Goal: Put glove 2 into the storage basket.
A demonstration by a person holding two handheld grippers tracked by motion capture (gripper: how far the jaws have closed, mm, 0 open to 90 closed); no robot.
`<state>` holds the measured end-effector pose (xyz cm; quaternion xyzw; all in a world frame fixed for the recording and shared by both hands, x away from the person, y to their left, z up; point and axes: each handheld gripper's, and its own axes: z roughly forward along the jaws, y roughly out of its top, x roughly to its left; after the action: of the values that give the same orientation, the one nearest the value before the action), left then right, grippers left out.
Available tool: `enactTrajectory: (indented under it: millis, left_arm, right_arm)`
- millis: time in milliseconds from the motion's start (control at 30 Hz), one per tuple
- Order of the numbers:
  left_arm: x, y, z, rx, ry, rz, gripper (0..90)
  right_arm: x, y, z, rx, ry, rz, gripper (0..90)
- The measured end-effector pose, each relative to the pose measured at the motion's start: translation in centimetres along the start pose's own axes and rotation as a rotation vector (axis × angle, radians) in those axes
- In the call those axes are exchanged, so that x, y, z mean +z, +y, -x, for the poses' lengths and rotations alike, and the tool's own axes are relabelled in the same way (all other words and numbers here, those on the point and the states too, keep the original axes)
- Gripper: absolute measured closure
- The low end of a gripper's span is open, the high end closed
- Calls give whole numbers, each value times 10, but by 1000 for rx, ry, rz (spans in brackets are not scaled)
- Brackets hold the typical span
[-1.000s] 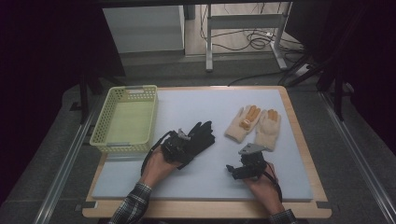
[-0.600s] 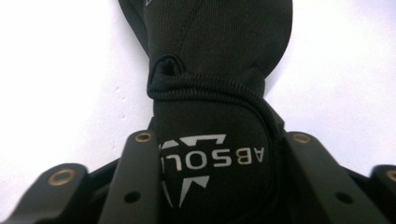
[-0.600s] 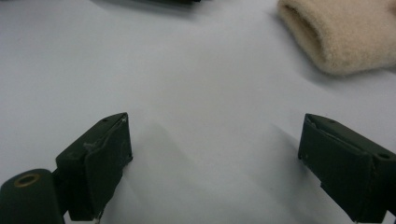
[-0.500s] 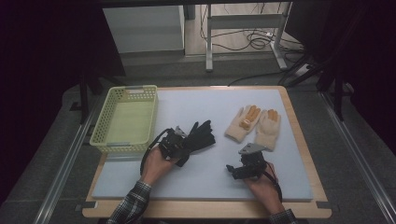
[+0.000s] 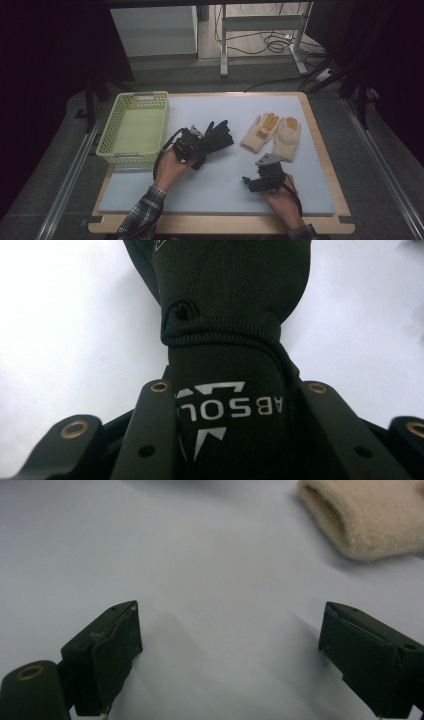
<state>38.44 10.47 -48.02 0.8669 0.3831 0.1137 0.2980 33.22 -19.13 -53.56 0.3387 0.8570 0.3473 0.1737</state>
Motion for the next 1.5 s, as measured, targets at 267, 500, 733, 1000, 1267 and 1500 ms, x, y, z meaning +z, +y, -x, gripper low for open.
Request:
enactTrajectory:
  millis: [267,500,733,1000,1267,1500]
  left_arm:
    - [-24,15,-14,-31,35,36,663]
    - [-43,20,-36,-79,78,48,662]
    - [-62,16,-58,-129,130,66,660]
    - [-90,2,-93,-220,221,82,659]
    - [-113,-26,-132,-327,306,77,657]
    - [-116,-56,-160,-418,348,66,652]
  right_arm:
    - [0,0,0,-1,0,2,97]
    - [0,0,0,-3,-1,3,97]
    - [0,0,0,-5,-3,3,97]
    - [0,0,0,-4,-3,5,97]
    - [0,0,0,-3,-2,5,97]
    - [0,0,0,-3,-1,5,97]
